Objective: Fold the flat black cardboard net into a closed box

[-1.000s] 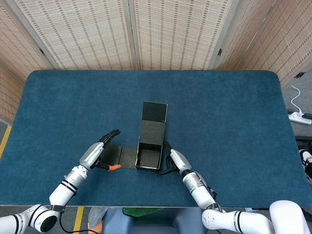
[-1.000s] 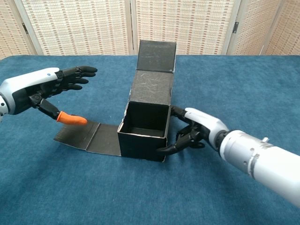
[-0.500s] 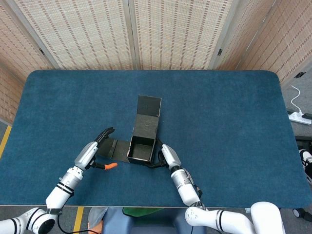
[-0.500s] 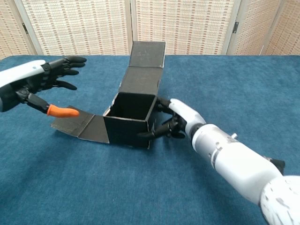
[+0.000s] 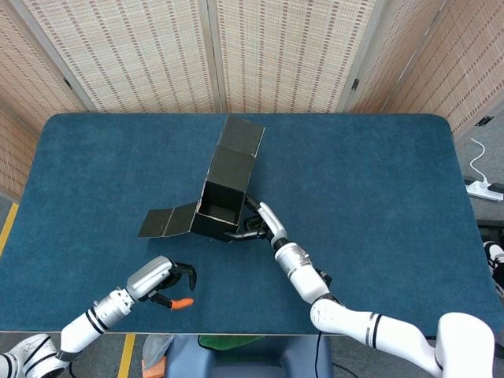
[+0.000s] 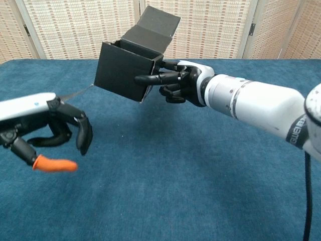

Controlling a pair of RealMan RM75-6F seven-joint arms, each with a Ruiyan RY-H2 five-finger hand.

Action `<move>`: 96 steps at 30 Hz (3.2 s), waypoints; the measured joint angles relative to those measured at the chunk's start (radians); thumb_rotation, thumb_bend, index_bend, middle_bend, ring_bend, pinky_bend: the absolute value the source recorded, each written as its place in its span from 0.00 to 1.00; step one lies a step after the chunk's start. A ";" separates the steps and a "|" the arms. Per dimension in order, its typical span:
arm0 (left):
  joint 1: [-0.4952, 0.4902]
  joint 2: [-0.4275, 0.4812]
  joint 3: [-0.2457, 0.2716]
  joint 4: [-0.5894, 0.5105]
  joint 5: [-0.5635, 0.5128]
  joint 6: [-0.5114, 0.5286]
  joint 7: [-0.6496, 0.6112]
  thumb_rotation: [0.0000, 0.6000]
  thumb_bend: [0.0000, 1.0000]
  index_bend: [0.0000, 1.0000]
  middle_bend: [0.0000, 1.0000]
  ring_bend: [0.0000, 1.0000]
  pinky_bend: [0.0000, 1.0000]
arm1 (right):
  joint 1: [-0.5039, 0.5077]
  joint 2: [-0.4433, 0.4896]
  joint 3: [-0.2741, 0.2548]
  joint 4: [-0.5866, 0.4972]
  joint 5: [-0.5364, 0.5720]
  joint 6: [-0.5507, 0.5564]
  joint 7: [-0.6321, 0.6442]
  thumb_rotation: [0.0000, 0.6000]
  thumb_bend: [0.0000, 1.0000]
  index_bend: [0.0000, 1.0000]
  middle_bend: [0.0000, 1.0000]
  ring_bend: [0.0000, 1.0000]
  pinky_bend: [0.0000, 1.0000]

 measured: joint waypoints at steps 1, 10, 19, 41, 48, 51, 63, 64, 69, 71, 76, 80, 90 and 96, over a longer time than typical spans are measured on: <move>-0.017 -0.001 0.016 0.007 0.021 -0.011 0.000 1.00 0.29 0.57 0.58 0.94 1.00 | -0.004 0.018 0.008 -0.017 0.001 -0.020 0.027 1.00 0.35 0.35 0.51 0.84 1.00; -0.040 -0.073 -0.052 0.069 -0.111 -0.066 0.104 1.00 0.30 0.44 0.46 0.93 0.99 | -0.082 0.124 0.011 -0.111 -0.073 -0.113 0.165 1.00 0.35 0.35 0.52 0.84 1.00; 0.018 -0.102 -0.164 0.133 -0.212 0.116 0.216 1.00 0.38 0.42 0.43 0.93 0.99 | -0.145 0.163 -0.049 -0.133 -0.220 -0.137 0.246 1.00 0.35 0.35 0.52 0.84 1.00; -0.032 -0.247 -0.169 0.343 -0.071 0.254 0.450 1.00 0.42 0.41 0.42 0.91 0.99 | -0.129 0.135 -0.211 -0.031 -0.425 -0.024 0.278 1.00 0.35 0.35 0.51 0.84 1.00; -0.058 -0.341 -0.144 0.523 -0.038 0.278 0.443 1.00 0.42 0.41 0.42 0.91 0.98 | -0.099 0.103 -0.249 0.055 -0.434 -0.007 0.257 1.00 0.35 0.35 0.51 0.84 1.00; -0.068 -0.385 -0.127 0.613 -0.024 0.287 0.436 1.00 0.42 0.41 0.42 0.90 0.98 | -0.085 0.080 -0.266 0.102 -0.442 -0.003 0.252 1.00 0.35 0.35 0.51 0.84 1.00; -0.090 -0.562 -0.051 0.961 0.000 0.318 0.373 1.00 0.42 0.41 0.42 0.90 0.98 | -0.050 -0.011 -0.347 0.280 -0.527 0.043 0.297 1.00 0.35 0.35 0.51 0.84 1.00; -0.091 -0.570 -0.042 0.978 0.003 0.322 0.373 1.00 0.42 0.41 0.42 0.90 0.98 | -0.049 -0.016 -0.354 0.290 -0.537 0.051 0.299 1.00 0.35 0.35 0.51 0.84 1.00; -0.094 -0.592 -0.014 1.021 0.014 0.334 0.372 1.00 0.42 0.41 0.42 0.90 0.98 | -0.046 -0.031 -0.375 0.318 -0.561 0.076 0.309 1.00 0.35 0.35 0.50 0.84 1.00; -0.096 -0.595 0.003 1.038 0.024 0.339 0.380 1.00 0.42 0.41 0.42 0.90 0.98 | -0.046 -0.036 -0.392 0.340 -0.577 0.091 0.309 1.00 0.35 0.35 0.49 0.83 1.00; -0.112 -0.593 0.045 1.065 0.048 0.333 0.435 1.00 0.42 0.41 0.41 0.88 0.98 | -0.046 -0.045 -0.429 0.373 -0.612 0.129 0.335 1.00 0.35 0.35 0.49 0.83 1.00; -0.132 -0.580 0.071 1.064 0.059 0.304 0.483 1.00 0.42 0.43 0.41 0.88 0.98 | -0.044 -0.041 -0.443 0.369 -0.619 0.142 0.350 1.00 0.35 0.35 0.49 0.83 1.00; -0.166 -0.538 0.083 0.968 0.036 0.222 0.525 1.00 0.42 0.59 0.56 0.88 0.98 | -0.042 -0.024 -0.462 0.331 -0.618 0.162 0.345 1.00 0.35 0.35 0.49 0.83 1.00; -0.169 -0.528 0.090 0.940 0.022 0.189 0.549 1.00 0.42 0.63 0.62 0.88 0.98 | -0.043 -0.019 -0.463 0.319 -0.602 0.169 0.334 1.00 0.35 0.35 0.49 0.83 1.00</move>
